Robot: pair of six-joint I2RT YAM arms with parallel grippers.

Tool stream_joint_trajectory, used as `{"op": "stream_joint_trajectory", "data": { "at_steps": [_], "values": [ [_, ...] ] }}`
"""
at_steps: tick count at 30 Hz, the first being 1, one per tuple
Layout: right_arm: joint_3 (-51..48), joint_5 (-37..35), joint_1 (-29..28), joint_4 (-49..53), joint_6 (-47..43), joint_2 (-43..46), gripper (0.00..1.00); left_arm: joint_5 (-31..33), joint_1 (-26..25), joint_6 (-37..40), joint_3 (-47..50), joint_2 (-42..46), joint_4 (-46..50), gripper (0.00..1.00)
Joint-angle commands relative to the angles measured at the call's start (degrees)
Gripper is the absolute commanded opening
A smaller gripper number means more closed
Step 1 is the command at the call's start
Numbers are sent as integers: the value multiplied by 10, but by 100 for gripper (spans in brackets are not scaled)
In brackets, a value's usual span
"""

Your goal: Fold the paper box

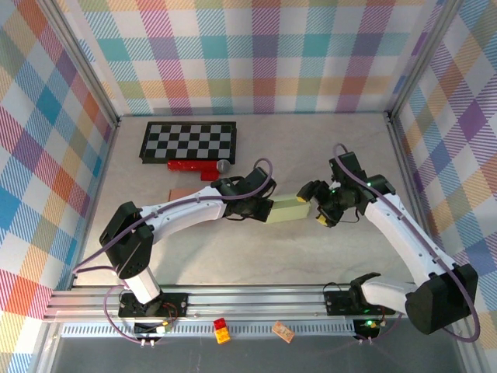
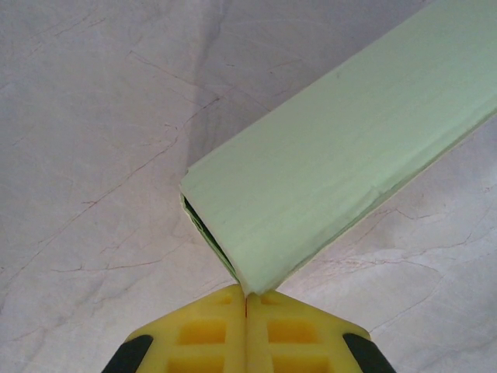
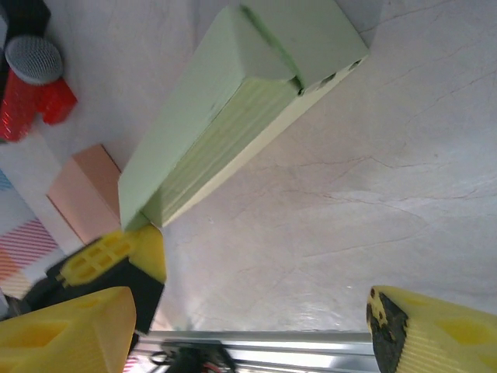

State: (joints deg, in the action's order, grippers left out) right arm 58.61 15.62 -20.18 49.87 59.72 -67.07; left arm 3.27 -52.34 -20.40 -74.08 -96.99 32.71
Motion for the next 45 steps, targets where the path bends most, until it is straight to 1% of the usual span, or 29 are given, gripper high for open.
{"op": "stream_joint_trajectory", "data": {
  "at_steps": [1,7,13,18,23,32,34,37,41,45],
  "values": [
    [-13,50,18,-55,60,-6,78,10,-7,-12,-18,-5,15,0],
    [-17,60,52,-76,82,-26,75,12,-9,-12,-27,-11,22,0],
    [-55,85,79,-118,102,-45,69,12,-9,-12,-35,-17,28,1],
    [-52,86,90,-119,82,-65,68,13,-9,-13,-36,-18,28,1],
    [-70,88,102,-129,76,-72,66,14,-10,-13,-32,-18,26,1],
    [-87,85,104,-124,63,-78,58,13,-9,-17,-32,-20,25,4],
    [-93,85,104,-126,61,-77,57,11,-9,-17,-32,-19,27,8],
    [-96,84,104,-125,58,-78,56,13,-10,-18,-37,-15,36,21],
    [-98,81,105,-123,54,-80,55,9,-10,-22,-39,-1,42,33],
    [-96,81,104,-122,51,-83,55,-6,-10,-33,-41,12,46,39]
  ]
}}
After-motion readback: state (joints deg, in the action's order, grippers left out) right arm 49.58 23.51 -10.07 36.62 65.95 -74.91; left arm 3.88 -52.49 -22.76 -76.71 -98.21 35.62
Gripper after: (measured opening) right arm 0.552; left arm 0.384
